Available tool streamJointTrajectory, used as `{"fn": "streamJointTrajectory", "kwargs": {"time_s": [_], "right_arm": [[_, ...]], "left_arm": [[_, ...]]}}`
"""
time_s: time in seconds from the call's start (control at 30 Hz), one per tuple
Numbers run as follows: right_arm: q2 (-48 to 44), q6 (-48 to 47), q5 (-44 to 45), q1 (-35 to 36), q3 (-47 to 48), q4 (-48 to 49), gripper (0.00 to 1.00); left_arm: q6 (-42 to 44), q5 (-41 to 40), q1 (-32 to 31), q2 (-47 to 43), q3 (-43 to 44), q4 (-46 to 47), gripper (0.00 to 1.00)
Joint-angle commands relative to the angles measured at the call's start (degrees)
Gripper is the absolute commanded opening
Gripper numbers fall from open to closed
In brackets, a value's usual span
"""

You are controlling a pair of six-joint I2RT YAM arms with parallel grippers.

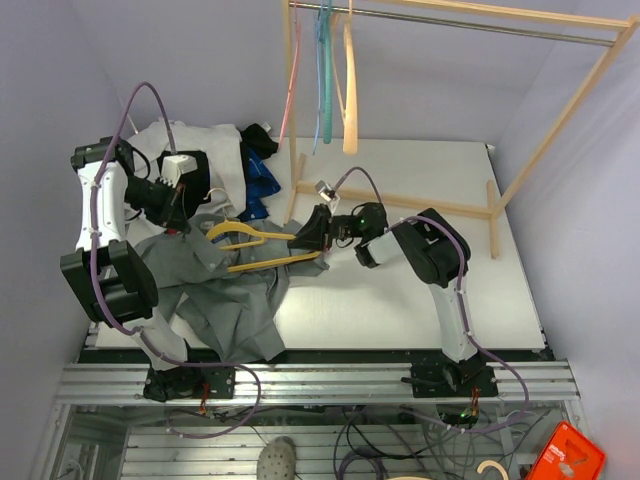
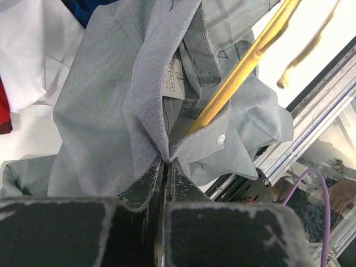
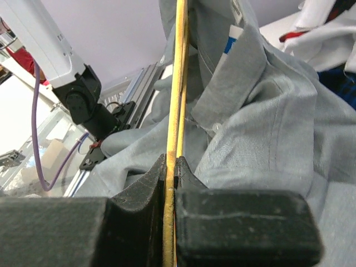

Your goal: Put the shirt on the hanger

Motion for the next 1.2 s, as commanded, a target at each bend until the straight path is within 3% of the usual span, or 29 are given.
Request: {"fn": "streamJointTrajectory", "kwargs": {"time_s": [0.0, 0.27, 0.53, 1.17], "right_arm": [[-1.1, 0.4, -0.1, 1.2, 3.5, 16.5, 0.00], [1.4, 0.9, 1.0, 2.4, 7.3, 16.1, 0.00], [1.3, -6.0, 3.0, 2.5, 7.1, 8.6, 0.00], [3.4, -7.9, 3.8, 2.1, 8.3, 6.9, 0.00]], "left_arm": [[-0.5, 3.0, -1.0, -1.3, 1.0, -0.8, 0.07], [-3.1, 2.5, -4.0, -0.3, 3.8, -0.8, 0.07], [-5.4, 0.2, -7.5, -2.2, 6.0, -0.8, 0.07], [-5.9, -8.6, -9.7, -6.2, 7.3, -0.9, 0.07]]}}
